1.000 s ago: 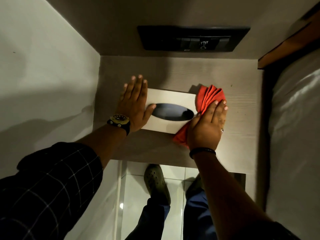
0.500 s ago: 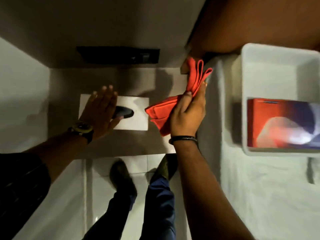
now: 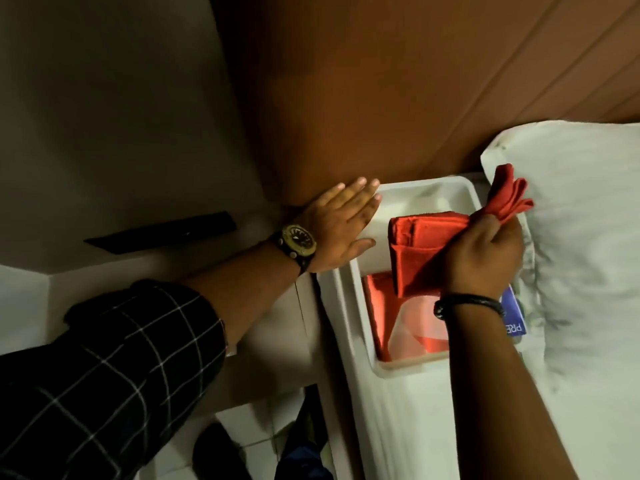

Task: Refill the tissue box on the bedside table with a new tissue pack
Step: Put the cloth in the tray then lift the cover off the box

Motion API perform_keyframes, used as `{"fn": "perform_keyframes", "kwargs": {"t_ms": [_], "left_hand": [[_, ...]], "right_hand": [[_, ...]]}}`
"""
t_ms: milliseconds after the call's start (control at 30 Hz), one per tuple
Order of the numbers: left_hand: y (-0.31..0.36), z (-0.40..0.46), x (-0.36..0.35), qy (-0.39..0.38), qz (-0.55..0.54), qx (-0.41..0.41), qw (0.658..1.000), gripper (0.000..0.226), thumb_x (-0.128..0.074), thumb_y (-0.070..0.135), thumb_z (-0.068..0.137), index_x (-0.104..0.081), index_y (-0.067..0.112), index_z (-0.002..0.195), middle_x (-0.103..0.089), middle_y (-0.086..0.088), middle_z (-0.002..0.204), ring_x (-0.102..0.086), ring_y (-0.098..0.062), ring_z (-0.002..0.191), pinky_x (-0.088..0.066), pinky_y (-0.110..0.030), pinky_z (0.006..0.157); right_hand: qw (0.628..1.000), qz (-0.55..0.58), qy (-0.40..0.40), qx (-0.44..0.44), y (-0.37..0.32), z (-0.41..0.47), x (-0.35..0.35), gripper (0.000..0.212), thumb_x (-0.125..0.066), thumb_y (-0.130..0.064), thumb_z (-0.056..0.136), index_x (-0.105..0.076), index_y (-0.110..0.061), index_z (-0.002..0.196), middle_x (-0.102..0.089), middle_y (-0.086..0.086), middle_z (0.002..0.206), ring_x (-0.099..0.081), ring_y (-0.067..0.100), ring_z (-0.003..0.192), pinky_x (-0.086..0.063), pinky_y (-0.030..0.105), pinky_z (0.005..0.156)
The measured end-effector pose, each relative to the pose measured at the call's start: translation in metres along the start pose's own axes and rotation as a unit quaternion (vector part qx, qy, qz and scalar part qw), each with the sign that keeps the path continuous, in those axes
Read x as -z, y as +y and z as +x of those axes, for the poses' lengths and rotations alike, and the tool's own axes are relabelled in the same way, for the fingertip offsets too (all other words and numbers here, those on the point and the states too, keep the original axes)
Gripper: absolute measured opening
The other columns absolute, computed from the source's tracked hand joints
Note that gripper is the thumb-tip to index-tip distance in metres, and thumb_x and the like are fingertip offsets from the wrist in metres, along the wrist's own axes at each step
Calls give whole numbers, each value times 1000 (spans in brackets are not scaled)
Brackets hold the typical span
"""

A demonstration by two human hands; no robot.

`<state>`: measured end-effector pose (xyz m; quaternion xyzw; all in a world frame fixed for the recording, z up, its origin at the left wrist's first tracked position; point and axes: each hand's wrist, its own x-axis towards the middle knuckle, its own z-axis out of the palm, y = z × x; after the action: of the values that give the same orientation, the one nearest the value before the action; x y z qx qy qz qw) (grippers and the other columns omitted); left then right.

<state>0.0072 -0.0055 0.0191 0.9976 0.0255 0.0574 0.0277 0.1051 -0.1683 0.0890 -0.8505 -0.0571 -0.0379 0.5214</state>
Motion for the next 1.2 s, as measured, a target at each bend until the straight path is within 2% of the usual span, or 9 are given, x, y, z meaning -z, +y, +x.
{"fn": "perform_keyframes", "kwargs": {"t_ms": [67,133,233,333,467,633,867,1067,1200], "left_hand": [[0,6,-10,-21,11,-18,1000,72,-36,50,93,-32,1,145,-27,-20,154,-24,-34,144,-23,-45,117],[-3,7,-19,-44,19,-31,998,76,-36,54,92,-34,-1,144,-29,-21,153,-24,-36,144,-23,-47,116],[-10,4,-25,-83,23,-36,996,90,-22,68,89,-24,0,148,-23,-21,155,-18,-35,145,-18,-48,119],[-14,4,-30,-93,42,-27,994,98,-9,76,85,-10,2,150,-14,-19,158,-8,-31,147,-5,-41,120],[-14,2,-36,-76,45,-19,996,97,-17,75,86,-5,3,150,-4,-17,158,-4,-30,147,-4,-40,120],[-10,3,-41,-46,32,-8,998,98,-24,74,84,-5,3,150,-4,-14,156,-8,-31,146,-9,-43,120],[-10,1,-48,-63,24,5,998,94,-24,71,88,-7,4,151,-7,-15,160,-1,-29,148,-5,-42,121],[-12,-2,-51,-48,2,7,999,94,-22,71,88,-11,3,151,-9,-16,159,-3,-28,148,-7,-42,121],[-11,-1,-42,-79,6,8,997,96,-21,74,87,-10,3,151,-8,-16,160,-4,-29,148,-9,-43,121]], "right_hand": [[1000,-26,-14,-4,8,16,-7,58,-23,-19,93,-32,-17,150,-28,-4,158,-19,5,143,-13,-9,95],[995,-85,-37,-45,18,29,-24,59,-29,-20,98,-14,-1,152,-20,12,160,-20,19,146,-18,10,110],[960,-192,-152,-133,30,27,-54,70,-35,-30,102,0,8,149,-1,30,158,-6,37,148,-6,34,115],[925,-287,-246,-40,50,23,-64,75,-33,-45,100,0,-2,152,7,22,160,2,36,149,-8,47,120],[831,-404,-367,108,68,40,-62,92,-29,-70,89,5,-13,153,15,13,161,15,34,148,1,51,118],[727,-486,-485,34,79,50,-74,133,-37,-95,60,23,-16,149,30,12,156,23,33,146,2,56,117],[815,-447,-357,-94,69,31,-117,124,-34,-89,69,25,-12,148,31,18,155,25,39,143,9,59,114],[796,-438,-415,-47,81,37,-107,130,-30,-95,61,23,-15,148,33,17,154,27,38,143,9,59,113],[752,-459,-471,27,77,53,-78,117,-33,-87,73,17,-16,151,25,15,158,18,37,146,-3,55,117]]}}
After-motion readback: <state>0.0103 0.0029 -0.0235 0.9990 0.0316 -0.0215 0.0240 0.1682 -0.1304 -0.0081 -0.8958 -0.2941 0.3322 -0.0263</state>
